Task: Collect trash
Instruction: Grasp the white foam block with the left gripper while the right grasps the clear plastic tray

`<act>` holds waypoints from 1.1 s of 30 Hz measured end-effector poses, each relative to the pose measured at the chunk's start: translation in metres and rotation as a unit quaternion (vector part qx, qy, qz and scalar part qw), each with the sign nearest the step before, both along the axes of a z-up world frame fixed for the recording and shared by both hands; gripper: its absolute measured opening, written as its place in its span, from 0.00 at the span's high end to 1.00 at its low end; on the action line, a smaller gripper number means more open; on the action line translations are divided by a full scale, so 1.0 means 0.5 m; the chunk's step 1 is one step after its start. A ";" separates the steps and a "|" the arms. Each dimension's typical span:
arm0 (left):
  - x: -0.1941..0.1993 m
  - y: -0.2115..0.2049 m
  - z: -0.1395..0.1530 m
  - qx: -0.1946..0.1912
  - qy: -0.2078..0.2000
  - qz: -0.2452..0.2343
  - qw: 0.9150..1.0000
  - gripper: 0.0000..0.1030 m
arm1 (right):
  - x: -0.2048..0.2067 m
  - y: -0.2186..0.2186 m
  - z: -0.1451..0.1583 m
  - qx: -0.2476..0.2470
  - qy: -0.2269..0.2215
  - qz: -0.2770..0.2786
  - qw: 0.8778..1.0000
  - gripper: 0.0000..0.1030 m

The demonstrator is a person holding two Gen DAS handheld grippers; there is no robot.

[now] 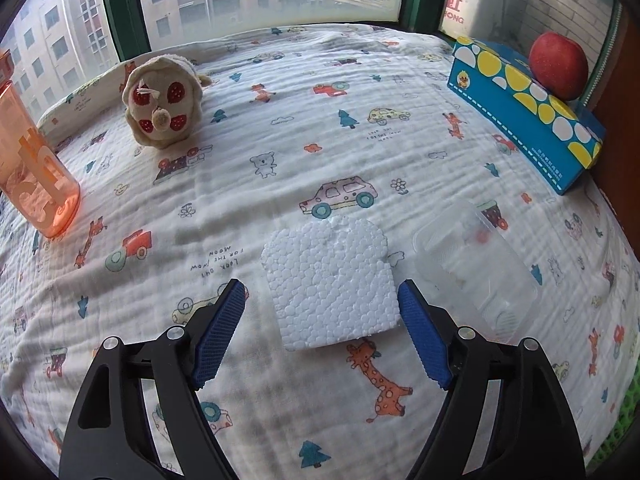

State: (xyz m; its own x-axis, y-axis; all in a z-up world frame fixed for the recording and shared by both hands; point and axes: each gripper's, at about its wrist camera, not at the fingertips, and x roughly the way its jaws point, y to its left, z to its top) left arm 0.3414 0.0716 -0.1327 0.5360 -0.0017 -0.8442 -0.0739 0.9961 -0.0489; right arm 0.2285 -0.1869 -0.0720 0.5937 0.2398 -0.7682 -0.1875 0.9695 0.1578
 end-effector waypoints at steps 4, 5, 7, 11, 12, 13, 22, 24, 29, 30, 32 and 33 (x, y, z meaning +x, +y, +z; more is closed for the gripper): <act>-0.004 0.004 -0.001 -0.010 -0.008 -0.007 1.000 0.40 | 0.017 0.016 -0.009 -0.004 0.007 0.010 1.000 0.43; -0.007 0.003 0.001 -0.006 -0.013 -0.008 1.000 0.41 | 0.021 0.021 -0.010 -0.005 0.008 0.014 1.000 0.43; -0.015 0.008 0.007 -0.002 -0.020 -0.009 1.000 0.41 | 0.031 0.033 -0.012 -0.010 0.010 0.021 1.000 0.43; -0.037 0.034 0.032 -0.016 -0.029 -0.001 0.999 0.41 | 0.056 0.062 -0.017 -0.013 0.015 0.042 0.999 0.42; -0.044 0.042 0.040 -0.019 -0.032 0.000 0.999 0.41 | 0.063 0.071 -0.019 -0.013 0.017 0.049 0.999 0.42; -0.051 0.049 0.047 -0.019 -0.036 0.001 0.999 0.41 | 0.072 0.081 -0.020 -0.014 0.018 0.055 0.998 0.42; -0.103 0.103 0.097 -0.024 -0.051 0.006 0.998 0.41 | 0.161 0.177 -0.042 -0.019 0.034 0.116 0.993 0.43; -0.112 0.112 0.102 -0.027 -0.054 0.007 0.998 0.41 | 0.180 0.198 -0.053 -0.032 0.034 0.126 0.991 0.43; -0.129 0.130 0.110 -0.030 -0.061 0.007 0.998 0.41 | 0.225 0.241 -0.087 -0.057 0.047 0.151 0.986 0.43; -0.132 0.133 0.110 -0.030 -0.060 0.007 0.998 0.41 | 0.231 0.248 -0.093 -0.061 0.048 0.156 0.985 0.43; -0.136 0.137 0.109 -0.032 -0.058 0.009 0.998 0.41 | 0.242 0.262 -0.102 -0.070 0.045 0.164 0.983 0.43; -0.136 0.139 0.108 -0.032 -0.058 0.008 0.998 0.41 | 0.247 0.267 -0.106 -0.071 0.045 0.169 0.982 0.43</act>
State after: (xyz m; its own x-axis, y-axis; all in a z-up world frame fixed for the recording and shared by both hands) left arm 0.2732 0.1411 -0.0785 0.6307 -0.0446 -0.7748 -0.0800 0.9893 -0.1220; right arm 0.3522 -0.0533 -0.1251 0.4261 0.2977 -0.8543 -0.4934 0.8680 0.0563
